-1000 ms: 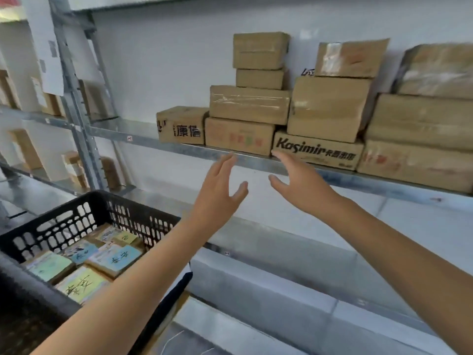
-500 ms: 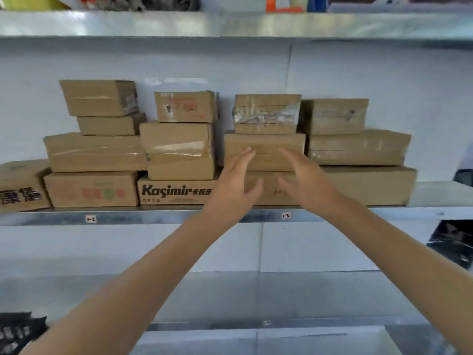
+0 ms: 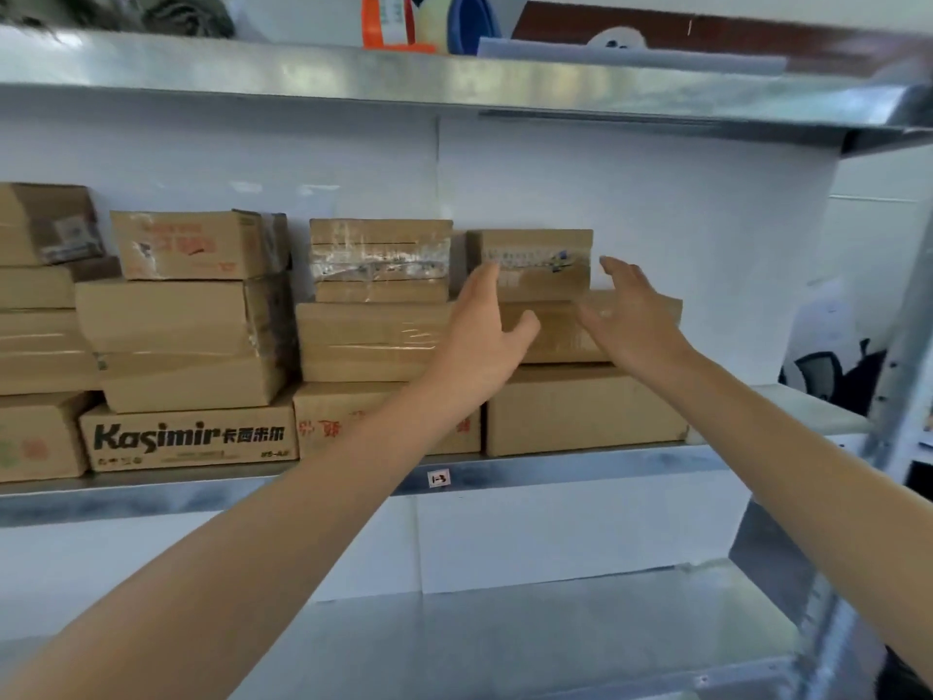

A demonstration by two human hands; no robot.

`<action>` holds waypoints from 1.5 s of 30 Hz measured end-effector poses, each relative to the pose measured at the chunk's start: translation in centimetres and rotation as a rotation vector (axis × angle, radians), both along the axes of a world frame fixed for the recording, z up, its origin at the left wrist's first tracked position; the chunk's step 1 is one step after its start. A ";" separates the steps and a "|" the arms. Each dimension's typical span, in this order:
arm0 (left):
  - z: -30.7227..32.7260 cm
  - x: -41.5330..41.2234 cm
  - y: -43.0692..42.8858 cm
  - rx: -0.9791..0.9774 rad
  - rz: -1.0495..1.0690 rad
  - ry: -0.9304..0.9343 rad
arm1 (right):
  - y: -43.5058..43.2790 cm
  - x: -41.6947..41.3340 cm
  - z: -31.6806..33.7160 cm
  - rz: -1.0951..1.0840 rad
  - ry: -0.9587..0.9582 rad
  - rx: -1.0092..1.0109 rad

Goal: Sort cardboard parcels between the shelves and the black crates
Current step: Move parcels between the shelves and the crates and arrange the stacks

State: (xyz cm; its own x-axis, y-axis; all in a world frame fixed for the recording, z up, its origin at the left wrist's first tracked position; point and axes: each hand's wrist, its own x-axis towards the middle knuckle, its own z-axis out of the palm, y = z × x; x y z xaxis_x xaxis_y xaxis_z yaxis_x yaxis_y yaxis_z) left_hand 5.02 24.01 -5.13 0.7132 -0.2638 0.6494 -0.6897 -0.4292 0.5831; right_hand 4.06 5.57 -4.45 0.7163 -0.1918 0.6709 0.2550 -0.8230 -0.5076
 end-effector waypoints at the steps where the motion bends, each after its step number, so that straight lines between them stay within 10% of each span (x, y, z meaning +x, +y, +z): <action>1: 0.5 0.5 -0.6 -0.025 0.026 0.024 | -0.6 0.6 0.3 -0.012 0.020 0.010; 11: 2.5 3.8 -4.0 -0.140 0.143 0.227 | -2.1 5.8 2.3 0.189 0.147 0.204; 29: -8.0 -8.0 -0.4 -0.871 -0.188 0.191 | 0.7 -7.6 -9.6 0.571 -0.253 0.665; 45: -20.2 -17.1 14.7 -0.892 0.467 0.397 | 14.5 -8.7 -22.4 0.780 0.341 0.717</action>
